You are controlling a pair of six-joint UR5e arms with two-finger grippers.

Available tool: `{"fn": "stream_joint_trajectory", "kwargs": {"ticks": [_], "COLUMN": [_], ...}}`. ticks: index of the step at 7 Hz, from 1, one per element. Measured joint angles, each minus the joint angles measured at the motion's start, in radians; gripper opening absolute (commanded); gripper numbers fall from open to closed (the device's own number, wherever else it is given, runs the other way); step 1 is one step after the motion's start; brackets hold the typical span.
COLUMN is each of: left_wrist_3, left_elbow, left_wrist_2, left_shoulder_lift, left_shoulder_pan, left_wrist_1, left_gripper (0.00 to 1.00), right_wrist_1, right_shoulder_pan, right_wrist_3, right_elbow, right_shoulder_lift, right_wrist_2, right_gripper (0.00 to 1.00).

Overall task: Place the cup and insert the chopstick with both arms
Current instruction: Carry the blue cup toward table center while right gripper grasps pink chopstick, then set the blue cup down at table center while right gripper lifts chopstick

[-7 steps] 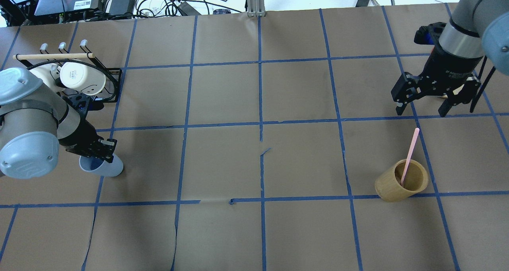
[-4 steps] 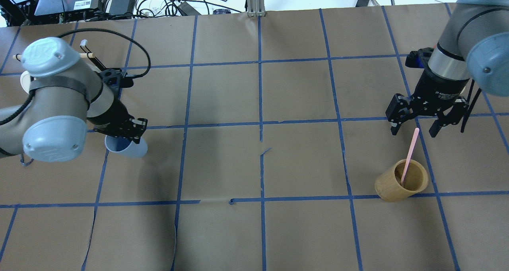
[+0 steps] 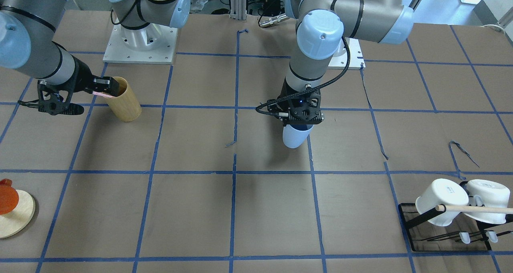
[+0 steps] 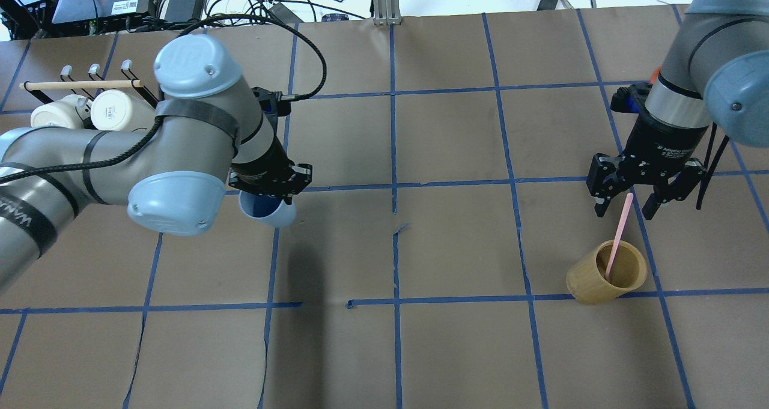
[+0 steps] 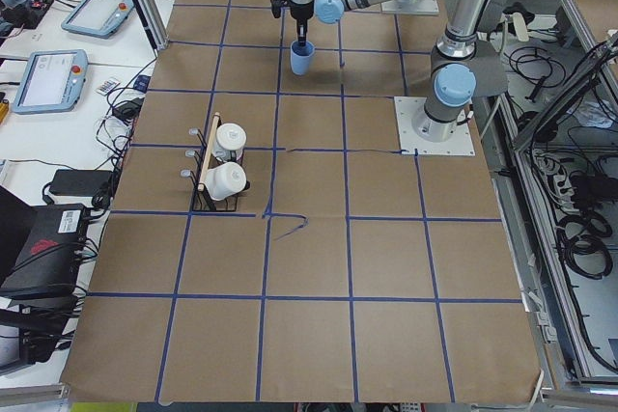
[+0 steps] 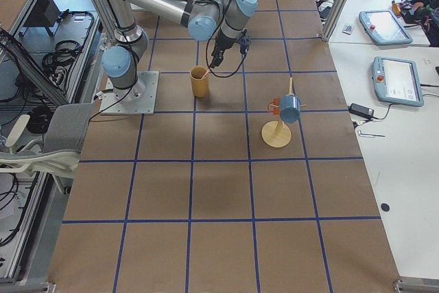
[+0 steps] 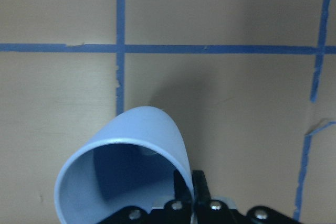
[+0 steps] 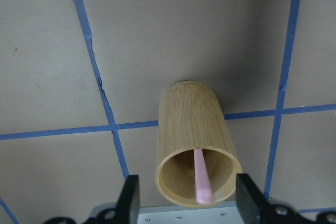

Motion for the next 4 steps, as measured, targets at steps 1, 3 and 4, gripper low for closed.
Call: {"fn": "stream_joint_trajectory", "kwargs": {"ticks": [1,3,4], "left_wrist_3": [-0.057,-0.194,-0.244], "left_elbow": [0.051,0.181,0.226], "left_wrist_2": [-0.017,-0.024,-0.021], "left_shoulder_lift": [-0.058,-0.192,-0.243], "left_shoulder_pan": [-0.025,-0.104,-0.139], "left_wrist_1": [0.055,0.112,0.12], "left_gripper": [0.0,0.0,0.0], "right_wrist_1": [-0.005,-0.015,-0.014], "right_shoulder_pan": [0.0,0.001,0.001], "right_wrist_3": [0.0,-0.002,0.0], "right_elbow": [0.0,0.0,0.001], "right_shoulder_lift": [0.001,0.003,0.003], "right_wrist_2": [0.0,-0.005,-0.016], "right_gripper": [0.55,0.47,0.27]}}
